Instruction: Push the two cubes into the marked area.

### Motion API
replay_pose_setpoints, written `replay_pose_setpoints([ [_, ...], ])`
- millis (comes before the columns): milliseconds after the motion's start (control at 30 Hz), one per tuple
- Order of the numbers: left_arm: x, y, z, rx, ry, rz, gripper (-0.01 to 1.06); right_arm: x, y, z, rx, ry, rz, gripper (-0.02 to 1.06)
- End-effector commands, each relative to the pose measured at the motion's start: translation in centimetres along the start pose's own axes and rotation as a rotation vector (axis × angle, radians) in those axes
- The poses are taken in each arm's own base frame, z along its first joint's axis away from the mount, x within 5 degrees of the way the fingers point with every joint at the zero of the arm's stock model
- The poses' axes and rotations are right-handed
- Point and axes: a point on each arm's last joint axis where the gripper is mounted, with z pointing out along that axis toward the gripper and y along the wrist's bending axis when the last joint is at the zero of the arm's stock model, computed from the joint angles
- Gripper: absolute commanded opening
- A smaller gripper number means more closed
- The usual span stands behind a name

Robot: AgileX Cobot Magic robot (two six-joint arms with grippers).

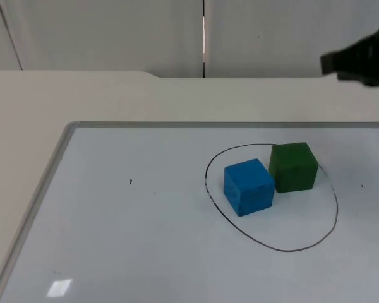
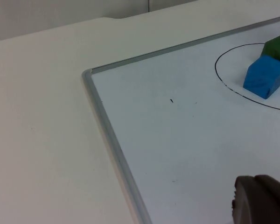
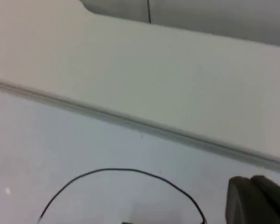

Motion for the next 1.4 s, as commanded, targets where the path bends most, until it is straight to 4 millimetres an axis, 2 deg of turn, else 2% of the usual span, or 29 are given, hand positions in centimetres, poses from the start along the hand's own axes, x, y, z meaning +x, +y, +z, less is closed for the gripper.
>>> replay_pose_setpoints([
  [0,0.2,0.0,0.1,-0.005,0.005,0.0,0.0,-1.6,0.0,-2.5,-0.003,-0.048,-0.038,0.0],
  [33,0.2,0.0,0.1,-0.005,0.005,0.0,0.0,-2.5,0.1,-4.0,-0.006,-0.08,-0.044,0.0],
  [67,0.2,0.0,0.1,-0.005,0.005,0.0,0.0,-2.5,0.1,-4.0,-0.006,-0.08,-0.044,0.0],
  [200,0.2,0.0,0.1,-0.005,0.005,0.0,0.0,-4.4,0.2,-9.1,-0.015,-0.172,-0.076,0.0],
  [233,0.2,0.0,0.1,-0.005,0.005,0.0,0.0,-4.4,0.2,-9.1,-0.015,-0.172,-0.076,0.0],
  [367,0.2,0.0,0.1,-0.005,0.005,0.0,0.0,-5.5,0.4,-14.3,-0.025,-0.253,-0.079,0.0],
  [400,0.2,0.0,0.1,-0.005,0.005,0.0,0.0,-5.5,0.4,-14.3,-0.025,-0.253,-0.079,0.0],
  [467,0.2,0.0,0.1,-0.005,0.005,0.0,0.0,-5.8,0.4,-17.5,-0.029,-0.319,-0.08,0.0],
  [500,0.2,0.0,0.1,-0.005,0.005,0.0,0.0,-5.9,0.4,-18.5,-0.03,-0.341,-0.081,0.0],
  [533,0.2,0.0,0.1,-0.005,0.005,0.0,0.0,-5.9,0.4,-19.4,-0.032,-0.36,-0.081,0.0],
  [567,0.2,0.0,0.1,-0.005,0.005,0.0,0.0,-5.9,0.4,-19.4,-0.032,-0.36,-0.081,0.0],
  [733,0.2,0.0,0.1,-0.005,0.005,0.0,0.0,-5.3,0.5,-23.8,-0.041,-0.413,-0.086,0.0],
  [900,0.2,0.0,0.1,-0.005,0.005,0.0,0.0,-4.0,0.5,-25.3,-0.05,-0.347,-0.103,0.0],
  [1100,0.2,0.0,0.1,-0.005,0.005,0.0,0.0,-2.8,0.5,-25.8,-0.054,-0.287,-0.123,0.0],
  [1267,0.2,0.0,0.1,-0.005,0.005,0.0,0.0,0.1,0.4,-25.8,-0.055,-0.262,-0.123,0.0],
  [1367,0.2,0.0,0.1,-0.005,0.005,0.0,0.0,1.2,0.3,-26.1,-0.054,-0.267,-0.123,0.0],
])
